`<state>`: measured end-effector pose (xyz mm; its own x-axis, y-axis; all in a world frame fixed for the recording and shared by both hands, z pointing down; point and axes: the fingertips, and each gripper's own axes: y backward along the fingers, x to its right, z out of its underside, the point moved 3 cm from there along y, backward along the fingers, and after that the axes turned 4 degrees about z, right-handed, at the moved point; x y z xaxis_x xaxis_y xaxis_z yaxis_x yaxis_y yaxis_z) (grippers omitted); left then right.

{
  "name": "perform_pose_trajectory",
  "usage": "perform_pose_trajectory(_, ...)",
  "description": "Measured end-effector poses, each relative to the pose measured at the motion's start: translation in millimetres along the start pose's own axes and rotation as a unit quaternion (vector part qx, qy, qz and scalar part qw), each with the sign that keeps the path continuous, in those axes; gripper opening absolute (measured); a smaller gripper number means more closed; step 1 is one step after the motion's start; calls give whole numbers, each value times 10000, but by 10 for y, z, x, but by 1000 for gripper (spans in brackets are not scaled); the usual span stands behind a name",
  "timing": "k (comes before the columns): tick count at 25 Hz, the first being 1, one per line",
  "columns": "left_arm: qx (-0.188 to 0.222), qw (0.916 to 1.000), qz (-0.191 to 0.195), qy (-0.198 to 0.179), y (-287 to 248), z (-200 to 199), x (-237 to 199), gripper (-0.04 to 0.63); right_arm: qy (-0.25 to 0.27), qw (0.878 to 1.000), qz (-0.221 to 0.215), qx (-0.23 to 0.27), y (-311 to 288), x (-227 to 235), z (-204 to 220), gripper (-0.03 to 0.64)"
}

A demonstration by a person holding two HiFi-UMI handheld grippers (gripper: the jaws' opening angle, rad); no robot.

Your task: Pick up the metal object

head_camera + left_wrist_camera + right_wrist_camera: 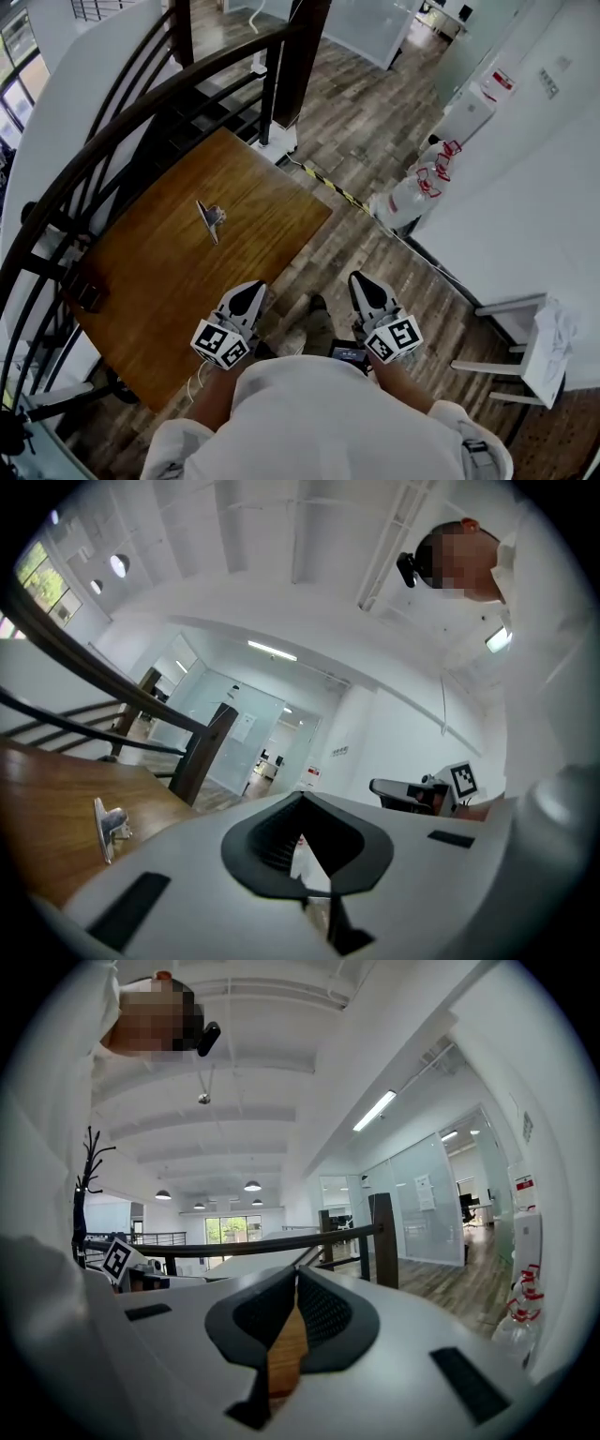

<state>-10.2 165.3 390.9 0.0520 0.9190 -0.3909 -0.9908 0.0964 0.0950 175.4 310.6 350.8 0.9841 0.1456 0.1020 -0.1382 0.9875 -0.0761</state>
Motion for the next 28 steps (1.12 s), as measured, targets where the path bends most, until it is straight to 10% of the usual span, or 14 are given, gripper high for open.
perform_pose_trajectory(6,-5,9977,-490,-474,-463,-189,-179,8,-64,9987,-458,198,-426,521,-127,26)
perform_pose_trajectory(10,561,9937,-959,-139,-819,-510,-324,8,-163,9977,-616,210,-678,1074,-190,26)
perform_pose_trajectory(14,1090,9825,-1431,488,-1030,-631,-467,8,177,9934,-1103,275,-922,1388,-312,26)
perform_pose_trajectory(28,1039,9449,-3105,-38,-1028,-537,-373,8,-240,9668,-2534,-223,-1922,1788,126,26)
